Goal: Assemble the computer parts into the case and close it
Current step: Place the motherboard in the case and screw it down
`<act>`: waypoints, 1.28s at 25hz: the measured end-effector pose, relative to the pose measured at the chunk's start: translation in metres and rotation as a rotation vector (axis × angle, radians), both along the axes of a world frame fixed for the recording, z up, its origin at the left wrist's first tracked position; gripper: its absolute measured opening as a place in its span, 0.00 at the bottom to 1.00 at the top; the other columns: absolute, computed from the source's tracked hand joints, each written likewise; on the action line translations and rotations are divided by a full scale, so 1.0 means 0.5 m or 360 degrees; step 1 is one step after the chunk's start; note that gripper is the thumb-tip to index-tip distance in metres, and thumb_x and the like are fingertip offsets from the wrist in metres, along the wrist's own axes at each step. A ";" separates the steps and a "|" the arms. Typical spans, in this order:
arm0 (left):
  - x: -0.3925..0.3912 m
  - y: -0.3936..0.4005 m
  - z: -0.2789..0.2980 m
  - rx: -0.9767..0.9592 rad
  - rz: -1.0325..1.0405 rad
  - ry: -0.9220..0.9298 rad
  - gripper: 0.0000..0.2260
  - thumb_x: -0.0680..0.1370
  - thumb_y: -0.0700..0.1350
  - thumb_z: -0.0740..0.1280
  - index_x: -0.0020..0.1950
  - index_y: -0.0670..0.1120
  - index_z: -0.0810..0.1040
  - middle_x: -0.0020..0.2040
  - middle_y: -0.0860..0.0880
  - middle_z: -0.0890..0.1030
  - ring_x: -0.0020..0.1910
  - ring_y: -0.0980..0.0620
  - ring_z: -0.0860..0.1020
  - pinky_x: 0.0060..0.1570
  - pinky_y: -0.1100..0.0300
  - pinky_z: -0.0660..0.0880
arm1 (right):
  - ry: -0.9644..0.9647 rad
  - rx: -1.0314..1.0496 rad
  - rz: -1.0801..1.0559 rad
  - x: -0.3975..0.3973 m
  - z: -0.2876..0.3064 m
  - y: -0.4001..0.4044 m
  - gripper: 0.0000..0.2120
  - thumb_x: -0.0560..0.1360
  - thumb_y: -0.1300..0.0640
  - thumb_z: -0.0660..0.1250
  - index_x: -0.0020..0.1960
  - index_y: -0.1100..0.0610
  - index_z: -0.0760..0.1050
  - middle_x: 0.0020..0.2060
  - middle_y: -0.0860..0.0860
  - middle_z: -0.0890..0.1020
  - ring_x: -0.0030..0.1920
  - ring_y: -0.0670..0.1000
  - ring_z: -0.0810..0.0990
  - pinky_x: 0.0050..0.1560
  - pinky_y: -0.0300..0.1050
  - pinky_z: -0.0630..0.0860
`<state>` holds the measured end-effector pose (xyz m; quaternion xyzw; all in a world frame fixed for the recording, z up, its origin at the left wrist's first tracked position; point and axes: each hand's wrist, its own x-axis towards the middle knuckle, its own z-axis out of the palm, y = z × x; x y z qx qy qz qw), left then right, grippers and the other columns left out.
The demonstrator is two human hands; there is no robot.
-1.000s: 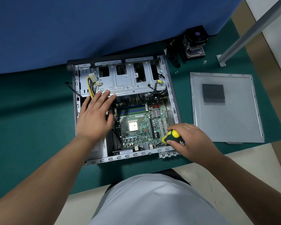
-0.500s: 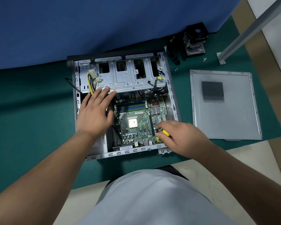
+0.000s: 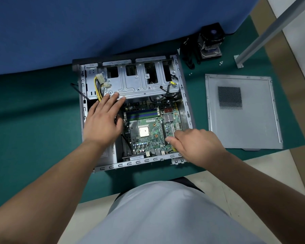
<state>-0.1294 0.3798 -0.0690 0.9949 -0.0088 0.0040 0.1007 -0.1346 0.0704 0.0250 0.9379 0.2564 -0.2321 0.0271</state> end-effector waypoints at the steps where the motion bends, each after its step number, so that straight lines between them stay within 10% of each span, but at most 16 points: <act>1: 0.000 0.000 0.000 0.0000 0.0001 0.0003 0.30 0.78 0.53 0.56 0.82 0.59 0.57 0.82 0.56 0.60 0.82 0.53 0.55 0.80 0.51 0.52 | 0.0081 0.0092 -0.0021 0.004 0.002 -0.005 0.30 0.81 0.31 0.42 0.64 0.49 0.70 0.54 0.50 0.75 0.48 0.55 0.80 0.42 0.49 0.77; 4: -0.001 -0.001 0.001 -0.0002 0.0003 0.0009 0.31 0.78 0.53 0.56 0.82 0.59 0.56 0.82 0.56 0.60 0.82 0.53 0.55 0.80 0.51 0.52 | 0.0451 0.0283 0.0021 0.025 0.015 -0.029 0.19 0.81 0.43 0.59 0.69 0.45 0.68 0.62 0.47 0.69 0.53 0.52 0.77 0.51 0.52 0.78; 9: -0.001 -0.001 0.002 -0.0021 0.0003 0.0021 0.30 0.78 0.53 0.55 0.82 0.59 0.57 0.82 0.56 0.60 0.82 0.53 0.55 0.79 0.50 0.55 | 0.0029 -0.0180 0.0056 0.006 0.011 0.003 0.22 0.84 0.36 0.45 0.59 0.48 0.72 0.40 0.48 0.74 0.39 0.55 0.75 0.39 0.46 0.75; 14: -0.001 -0.003 0.005 -0.0045 0.0005 0.0043 0.30 0.78 0.53 0.56 0.82 0.59 0.58 0.82 0.56 0.60 0.82 0.52 0.55 0.79 0.48 0.56 | 0.0571 0.0177 0.0137 0.019 0.037 -0.021 0.20 0.83 0.46 0.58 0.74 0.48 0.68 0.64 0.49 0.71 0.61 0.53 0.75 0.57 0.50 0.77; 19: -0.001 -0.003 0.008 -0.0067 0.0015 0.0064 0.31 0.78 0.53 0.56 0.82 0.59 0.57 0.82 0.57 0.60 0.82 0.52 0.56 0.78 0.48 0.58 | -0.0003 -0.0185 0.0056 -0.004 0.019 0.008 0.23 0.84 0.36 0.47 0.55 0.51 0.73 0.39 0.49 0.77 0.39 0.56 0.78 0.35 0.46 0.71; 24: -0.002 -0.004 0.008 -0.0064 0.0021 0.0072 0.30 0.78 0.53 0.56 0.82 0.59 0.57 0.82 0.57 0.60 0.82 0.52 0.56 0.78 0.48 0.59 | 0.0539 0.0066 0.0171 0.025 0.023 -0.027 0.19 0.81 0.43 0.63 0.70 0.46 0.70 0.64 0.48 0.71 0.56 0.54 0.77 0.52 0.51 0.78; 29: -0.002 -0.003 0.008 -0.0067 0.0022 0.0074 0.31 0.78 0.53 0.56 0.82 0.59 0.57 0.82 0.57 0.60 0.82 0.52 0.56 0.78 0.48 0.59 | 0.0077 -0.0202 0.0074 0.004 0.015 0.001 0.23 0.84 0.36 0.48 0.56 0.50 0.75 0.45 0.50 0.79 0.42 0.55 0.79 0.40 0.47 0.78; 32: -0.001 -0.003 0.009 -0.0056 0.0031 0.0084 0.31 0.78 0.53 0.56 0.82 0.59 0.56 0.82 0.57 0.59 0.82 0.53 0.55 0.78 0.48 0.59 | 0.0320 -0.0019 0.0134 0.010 0.019 -0.002 0.26 0.80 0.32 0.57 0.68 0.49 0.71 0.60 0.51 0.73 0.52 0.55 0.78 0.45 0.49 0.77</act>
